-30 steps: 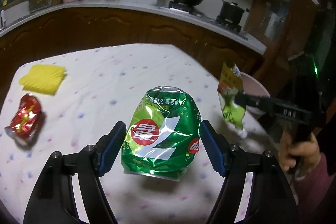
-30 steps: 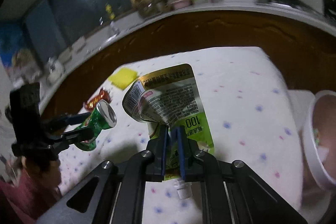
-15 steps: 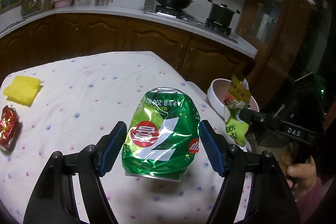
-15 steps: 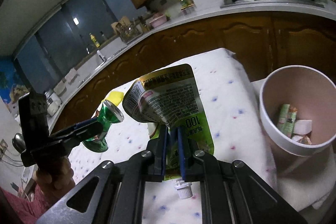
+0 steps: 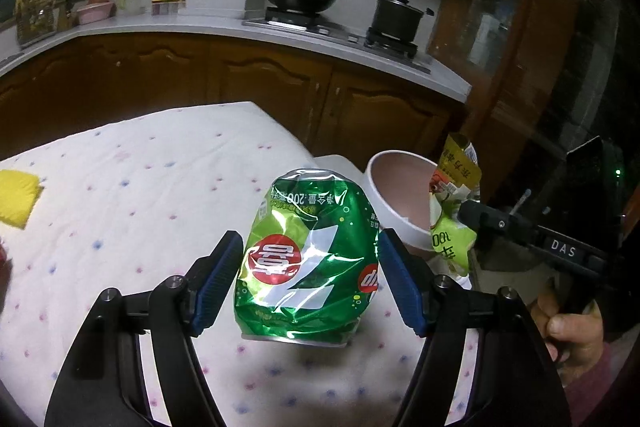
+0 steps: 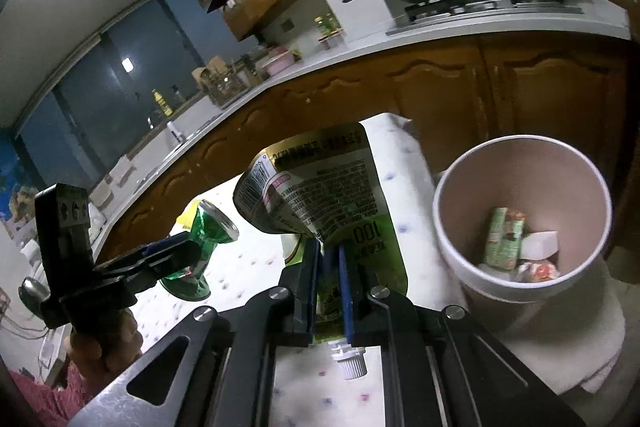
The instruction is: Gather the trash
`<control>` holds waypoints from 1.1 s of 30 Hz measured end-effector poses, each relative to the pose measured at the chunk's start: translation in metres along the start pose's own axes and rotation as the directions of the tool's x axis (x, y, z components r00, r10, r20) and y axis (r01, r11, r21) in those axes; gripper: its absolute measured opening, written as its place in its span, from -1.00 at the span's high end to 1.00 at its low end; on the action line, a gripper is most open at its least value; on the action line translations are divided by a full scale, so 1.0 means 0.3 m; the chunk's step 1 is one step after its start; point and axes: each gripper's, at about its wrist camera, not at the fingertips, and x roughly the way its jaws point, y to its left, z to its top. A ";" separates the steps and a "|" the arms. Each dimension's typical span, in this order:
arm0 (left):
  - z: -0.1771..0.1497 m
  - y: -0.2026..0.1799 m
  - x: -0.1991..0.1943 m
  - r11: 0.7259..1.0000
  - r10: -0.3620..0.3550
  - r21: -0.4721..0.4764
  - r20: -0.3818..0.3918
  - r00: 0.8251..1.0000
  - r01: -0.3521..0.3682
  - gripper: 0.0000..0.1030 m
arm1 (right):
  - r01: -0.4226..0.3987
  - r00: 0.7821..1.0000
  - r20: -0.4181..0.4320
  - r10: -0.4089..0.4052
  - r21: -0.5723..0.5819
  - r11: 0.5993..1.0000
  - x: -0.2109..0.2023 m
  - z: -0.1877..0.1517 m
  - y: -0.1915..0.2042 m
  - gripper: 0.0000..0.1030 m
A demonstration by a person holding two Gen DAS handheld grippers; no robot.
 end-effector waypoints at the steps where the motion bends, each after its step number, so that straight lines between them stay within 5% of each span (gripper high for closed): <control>1: 0.005 -0.013 0.007 1.000 -0.003 0.003 0.000 1.000 0.003 -0.36 | 0.006 1.000 0.005 -0.006 0.006 1.000 -0.007 0.002 -0.013 0.82; 14: 0.066 -0.143 0.102 0.997 -0.050 0.050 -0.022 0.998 0.051 -0.32 | 0.059 0.997 0.047 -0.062 0.057 0.997 -0.081 0.035 -0.146 0.82; 17: 0.089 -0.180 0.146 0.996 -0.065 0.056 -0.057 0.996 0.068 0.97 | 0.072 0.996 0.053 -0.076 0.076 0.995 -0.090 0.045 -0.185 0.82; 28: 0.088 -0.193 0.298 0.995 -0.100 0.013 -0.149 0.984 0.103 0.92 | 0.106 0.992 0.061 -0.114 0.126 0.986 -0.084 0.071 -0.316 0.82; 33: 0.084 -0.220 0.300 0.993 -0.106 0.043 -0.156 0.982 0.114 0.06 | 0.099 0.992 0.068 -0.110 0.148 0.984 -0.085 0.059 -0.342 0.82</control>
